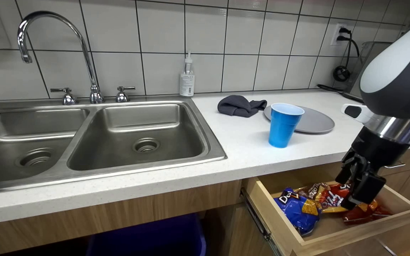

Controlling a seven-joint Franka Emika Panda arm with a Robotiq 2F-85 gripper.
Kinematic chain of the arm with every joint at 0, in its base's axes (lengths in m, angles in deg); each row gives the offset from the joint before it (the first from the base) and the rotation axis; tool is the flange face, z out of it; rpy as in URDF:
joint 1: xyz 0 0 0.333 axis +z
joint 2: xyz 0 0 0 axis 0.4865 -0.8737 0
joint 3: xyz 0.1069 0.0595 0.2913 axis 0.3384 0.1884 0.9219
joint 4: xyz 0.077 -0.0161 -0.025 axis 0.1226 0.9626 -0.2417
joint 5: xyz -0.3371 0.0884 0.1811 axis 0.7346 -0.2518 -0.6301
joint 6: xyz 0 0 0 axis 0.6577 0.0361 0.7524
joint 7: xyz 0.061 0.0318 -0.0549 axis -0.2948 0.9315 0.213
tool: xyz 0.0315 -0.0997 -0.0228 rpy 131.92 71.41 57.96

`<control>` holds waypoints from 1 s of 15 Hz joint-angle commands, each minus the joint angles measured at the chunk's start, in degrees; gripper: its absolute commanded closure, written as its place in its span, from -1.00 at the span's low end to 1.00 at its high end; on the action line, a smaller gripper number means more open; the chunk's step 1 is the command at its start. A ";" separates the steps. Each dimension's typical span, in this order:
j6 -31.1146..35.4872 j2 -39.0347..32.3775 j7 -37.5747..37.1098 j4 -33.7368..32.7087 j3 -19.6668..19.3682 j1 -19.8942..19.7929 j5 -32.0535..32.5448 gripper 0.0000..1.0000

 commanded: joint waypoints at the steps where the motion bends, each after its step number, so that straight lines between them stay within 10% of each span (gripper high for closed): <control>1: -0.11 2.72 -4.03 2.19 -0.84 0.71 1.65 -1.00; 15: -8.88 1.51 -22.13 0.57 -7.73 2.89 8.99 -1.00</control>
